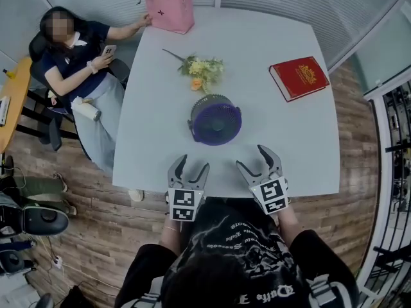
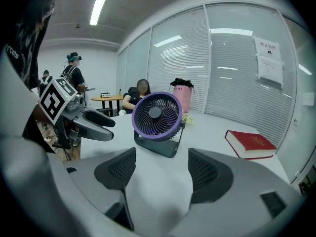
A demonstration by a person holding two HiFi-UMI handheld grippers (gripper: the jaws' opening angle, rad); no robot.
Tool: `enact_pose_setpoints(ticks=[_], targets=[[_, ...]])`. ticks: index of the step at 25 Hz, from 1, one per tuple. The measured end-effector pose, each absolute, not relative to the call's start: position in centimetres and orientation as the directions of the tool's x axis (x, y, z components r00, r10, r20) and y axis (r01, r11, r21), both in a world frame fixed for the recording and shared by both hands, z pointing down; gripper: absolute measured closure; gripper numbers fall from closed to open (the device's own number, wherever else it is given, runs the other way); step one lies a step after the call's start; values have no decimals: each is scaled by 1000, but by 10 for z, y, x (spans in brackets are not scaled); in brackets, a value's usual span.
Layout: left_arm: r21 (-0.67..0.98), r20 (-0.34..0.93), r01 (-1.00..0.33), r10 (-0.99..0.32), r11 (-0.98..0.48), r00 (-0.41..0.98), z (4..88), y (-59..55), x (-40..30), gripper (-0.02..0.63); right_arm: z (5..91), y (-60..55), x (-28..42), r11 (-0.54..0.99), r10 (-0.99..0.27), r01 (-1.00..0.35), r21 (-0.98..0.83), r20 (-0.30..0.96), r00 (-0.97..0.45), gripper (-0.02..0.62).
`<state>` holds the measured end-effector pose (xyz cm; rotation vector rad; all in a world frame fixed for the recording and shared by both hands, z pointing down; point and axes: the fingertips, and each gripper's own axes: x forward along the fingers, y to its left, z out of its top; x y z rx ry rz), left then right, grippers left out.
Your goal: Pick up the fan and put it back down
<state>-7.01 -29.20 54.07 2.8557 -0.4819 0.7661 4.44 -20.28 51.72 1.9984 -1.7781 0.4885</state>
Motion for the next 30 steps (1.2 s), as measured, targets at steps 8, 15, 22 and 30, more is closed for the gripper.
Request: enact_pose_setpoints(ticks=[8,15,22,30], targets=[[35,551,-390,-308,-920,776,553,-320,-58,307,529,-225,81,-64,-833,-994,91,543,104,273],[-7,587,-424,-347,-906,732,562,-341,-42,307,547,-251,104,14,-808,-996,94,588,44,278],[-15,615,-405,-328,-914,717,578,-362,-23,307,568,-281,122,76,-785,-992,101,619,3,284],[-31,646,-365,-298,-930,703,597,-376,-10,307,586,-308,129,138,-776,-983,117,630,-34,285]])
